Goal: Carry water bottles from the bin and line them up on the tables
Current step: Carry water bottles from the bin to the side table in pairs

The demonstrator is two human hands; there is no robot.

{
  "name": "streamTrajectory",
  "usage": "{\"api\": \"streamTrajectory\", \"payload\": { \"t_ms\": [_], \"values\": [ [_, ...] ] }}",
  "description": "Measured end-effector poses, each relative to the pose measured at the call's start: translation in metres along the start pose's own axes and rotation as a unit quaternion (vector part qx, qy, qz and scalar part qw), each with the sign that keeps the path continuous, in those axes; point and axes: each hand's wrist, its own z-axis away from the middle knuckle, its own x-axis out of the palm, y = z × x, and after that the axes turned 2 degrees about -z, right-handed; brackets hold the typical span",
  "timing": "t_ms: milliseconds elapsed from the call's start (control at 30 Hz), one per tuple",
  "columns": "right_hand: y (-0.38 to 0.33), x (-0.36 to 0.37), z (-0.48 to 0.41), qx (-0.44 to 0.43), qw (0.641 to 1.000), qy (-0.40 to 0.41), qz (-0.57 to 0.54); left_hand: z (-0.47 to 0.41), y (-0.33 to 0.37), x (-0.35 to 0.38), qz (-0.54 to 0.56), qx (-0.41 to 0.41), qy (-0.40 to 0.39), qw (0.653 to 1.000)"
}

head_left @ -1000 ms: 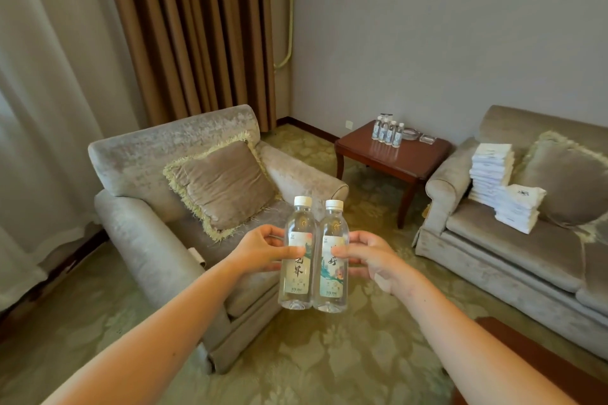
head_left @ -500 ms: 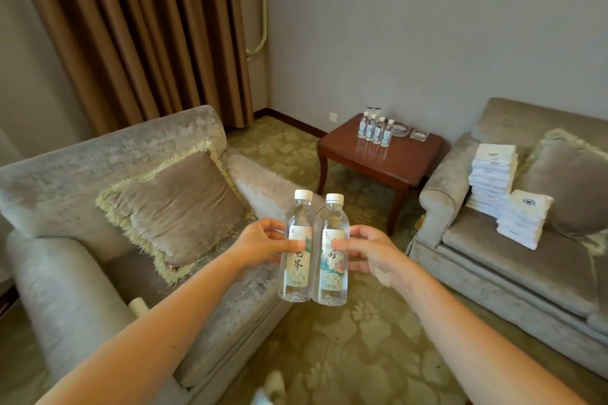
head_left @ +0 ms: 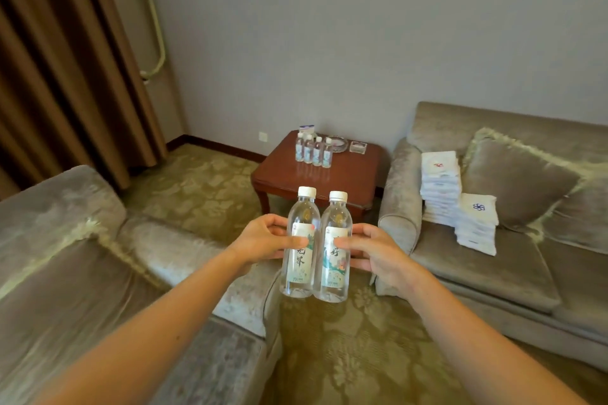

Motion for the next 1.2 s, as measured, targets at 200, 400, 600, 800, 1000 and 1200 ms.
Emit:
{"api": "streamTrajectory", "payload": {
  "t_ms": [200, 400, 600, 800, 1000, 1200],
  "values": [
    [-0.017, -0.028, -0.069, 0.013, 0.999, 0.042, -0.020, -0.101, 0.013, -0.001, 0.004, -0.017, -0.051, 0.999],
    [-0.043, -0.066, -0.167, 0.025, 0.998, 0.049, -0.020, -0.212, 0.031, 0.006, -0.012, -0.016, -0.056, 0.998],
    [-0.087, -0.124, -0.282, 0.027, 0.998, 0.051, -0.012, -0.338, 0.069, 0.021, -0.029, -0.017, -0.042, 0.999],
    [-0.131, -0.184, -0.376, 0.020, 0.999, 0.043, 0.000, -0.436, 0.111, 0.044, -0.040, -0.009, -0.033, 0.999],
    [-0.150, -0.222, -0.445, 0.028, 0.999, 0.046, -0.005, -0.518, 0.129, 0.056, -0.061, -0.015, -0.040, 0.997],
    [-0.157, -0.259, -0.528, 0.039, 0.996, 0.085, 0.003, -0.619, 0.136, 0.065, -0.077, -0.013, -0.064, 0.995]
  ]
}}
